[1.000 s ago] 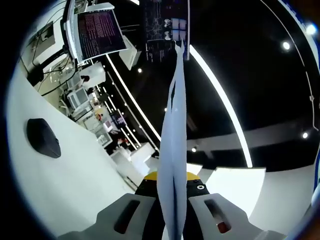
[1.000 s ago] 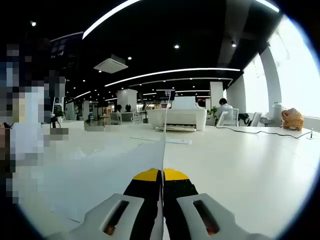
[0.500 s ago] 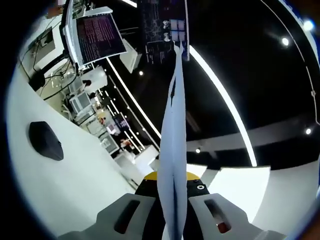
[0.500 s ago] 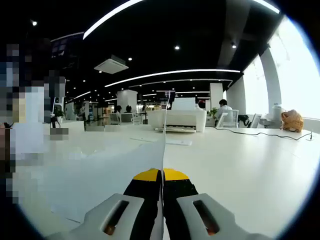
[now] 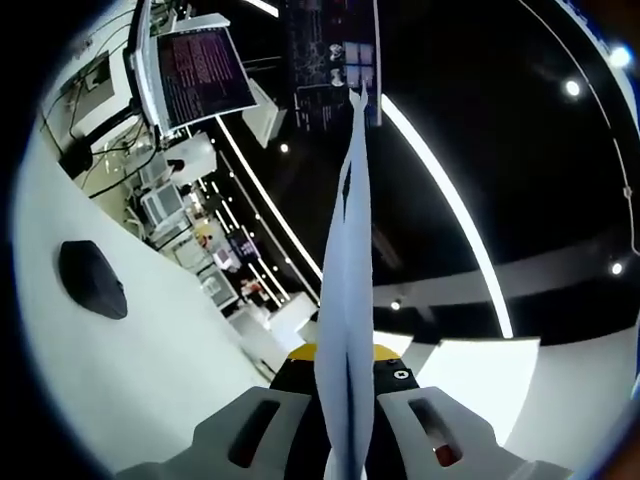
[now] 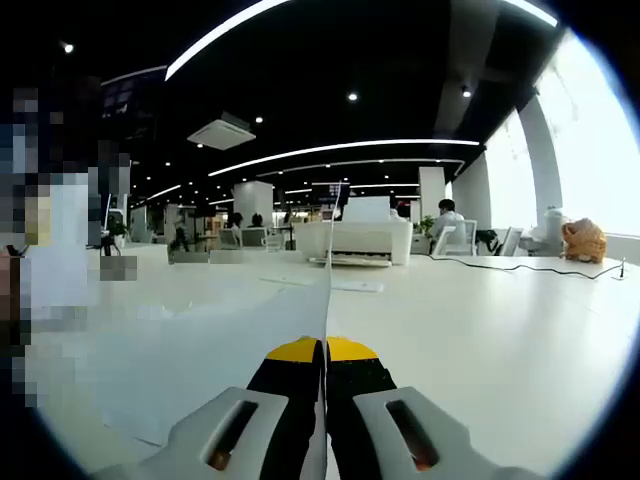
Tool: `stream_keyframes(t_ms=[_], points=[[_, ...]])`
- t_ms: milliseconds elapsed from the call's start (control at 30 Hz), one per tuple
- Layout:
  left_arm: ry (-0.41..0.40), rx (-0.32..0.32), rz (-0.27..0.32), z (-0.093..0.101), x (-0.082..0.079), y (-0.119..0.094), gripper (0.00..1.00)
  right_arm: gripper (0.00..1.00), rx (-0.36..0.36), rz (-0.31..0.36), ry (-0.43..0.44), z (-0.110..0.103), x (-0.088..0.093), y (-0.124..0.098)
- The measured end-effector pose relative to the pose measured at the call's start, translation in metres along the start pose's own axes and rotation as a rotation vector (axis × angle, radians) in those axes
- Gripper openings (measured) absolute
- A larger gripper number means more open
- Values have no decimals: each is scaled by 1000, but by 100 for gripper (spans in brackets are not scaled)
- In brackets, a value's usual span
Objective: Organize the stack of printing papers by aligning and flattening the scattered papers on the table
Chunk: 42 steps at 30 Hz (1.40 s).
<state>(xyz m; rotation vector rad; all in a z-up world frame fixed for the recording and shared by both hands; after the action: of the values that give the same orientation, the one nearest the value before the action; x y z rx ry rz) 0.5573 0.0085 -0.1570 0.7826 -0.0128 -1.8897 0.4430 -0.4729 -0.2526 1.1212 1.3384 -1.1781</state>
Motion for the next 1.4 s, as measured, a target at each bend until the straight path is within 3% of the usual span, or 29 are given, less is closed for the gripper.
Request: stream_keyframes(t_ms=[1400], points=[[1, 2, 10, 2, -2, 0, 6, 0, -9, 4, 9, 6, -1, 1]])
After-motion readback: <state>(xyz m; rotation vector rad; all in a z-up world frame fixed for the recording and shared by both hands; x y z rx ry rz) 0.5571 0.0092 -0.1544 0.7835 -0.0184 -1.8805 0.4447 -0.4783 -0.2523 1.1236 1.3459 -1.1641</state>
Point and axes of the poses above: the point that each gripper's makers call its tool centre point, and the gripper's own axes: y roughly forward along the fingers, z roughly to its right, x roughly out of its underside, the point moved 1 cm from there along -y, roughly backward along the fingers, and after that the axes turned 15 degrees about -x, right-handed, at the moved point
